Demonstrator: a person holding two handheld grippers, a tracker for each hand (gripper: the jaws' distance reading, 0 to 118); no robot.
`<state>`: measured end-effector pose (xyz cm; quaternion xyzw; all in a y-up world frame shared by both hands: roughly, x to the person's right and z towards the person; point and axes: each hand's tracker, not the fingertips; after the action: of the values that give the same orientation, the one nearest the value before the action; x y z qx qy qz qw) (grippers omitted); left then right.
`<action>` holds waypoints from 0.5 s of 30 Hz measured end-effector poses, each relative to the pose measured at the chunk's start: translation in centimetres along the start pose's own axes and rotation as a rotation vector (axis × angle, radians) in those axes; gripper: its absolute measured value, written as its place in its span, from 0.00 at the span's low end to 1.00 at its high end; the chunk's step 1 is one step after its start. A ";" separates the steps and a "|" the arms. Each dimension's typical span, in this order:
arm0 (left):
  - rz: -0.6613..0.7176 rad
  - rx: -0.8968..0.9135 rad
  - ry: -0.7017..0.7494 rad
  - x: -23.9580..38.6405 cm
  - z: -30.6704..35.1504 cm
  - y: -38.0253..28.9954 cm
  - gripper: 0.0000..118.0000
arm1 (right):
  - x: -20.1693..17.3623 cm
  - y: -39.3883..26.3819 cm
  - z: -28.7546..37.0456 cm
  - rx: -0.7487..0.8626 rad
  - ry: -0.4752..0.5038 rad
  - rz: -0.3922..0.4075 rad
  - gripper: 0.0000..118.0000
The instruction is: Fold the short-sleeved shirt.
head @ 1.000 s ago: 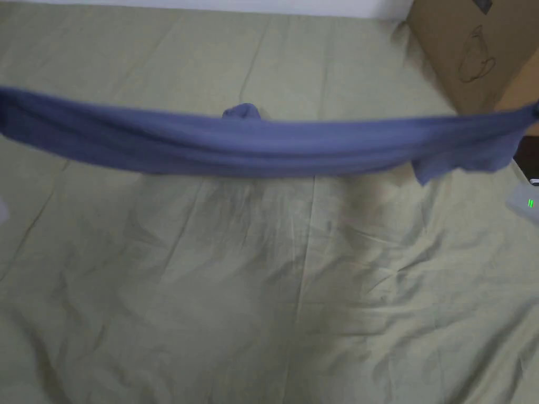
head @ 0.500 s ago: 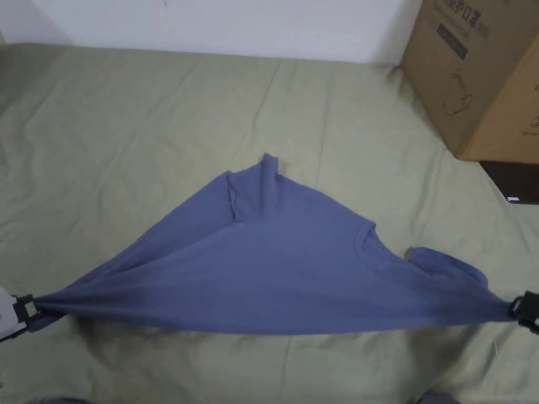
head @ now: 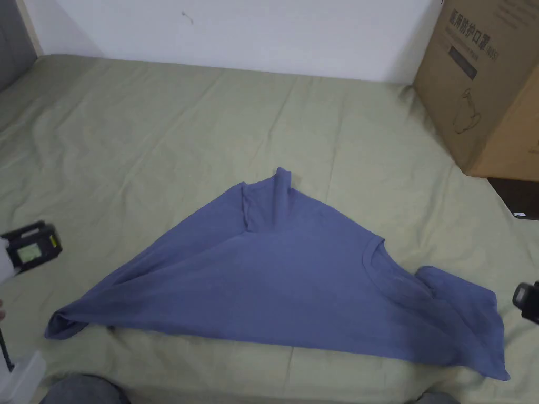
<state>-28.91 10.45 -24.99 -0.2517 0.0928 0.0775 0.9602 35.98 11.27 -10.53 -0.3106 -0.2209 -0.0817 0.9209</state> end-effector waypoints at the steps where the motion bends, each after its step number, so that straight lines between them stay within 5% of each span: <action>1: -0.044 0.060 -0.017 1.3 1.0 0.9 0.96 | -0.9 0.8 1.1 0.060 0.010 0.049 0.91; 5: -0.155 0.235 -0.087 6.5 4.6 1.6 0.97 | -5.4 2.3 5.0 0.266 0.059 0.163 0.92; 10: -0.273 0.331 -0.202 11.3 7.6 -0.3 0.90 | -9.7 1.7 7.7 0.375 0.234 0.114 0.96; 13: -0.298 0.327 -0.251 12.8 8.7 -1.3 0.66 | -11.6 0.8 8.0 0.390 0.261 0.129 0.90; 15: -0.304 0.318 -0.288 13.2 9.0 -2.1 0.37 | -12.5 0.3 8.3 0.394 0.270 0.135 0.70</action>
<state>-14.46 14.43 -19.15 -0.0950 -0.0725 -0.0482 0.9917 21.98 16.76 -10.54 -0.1254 -0.0864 -0.0161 0.9882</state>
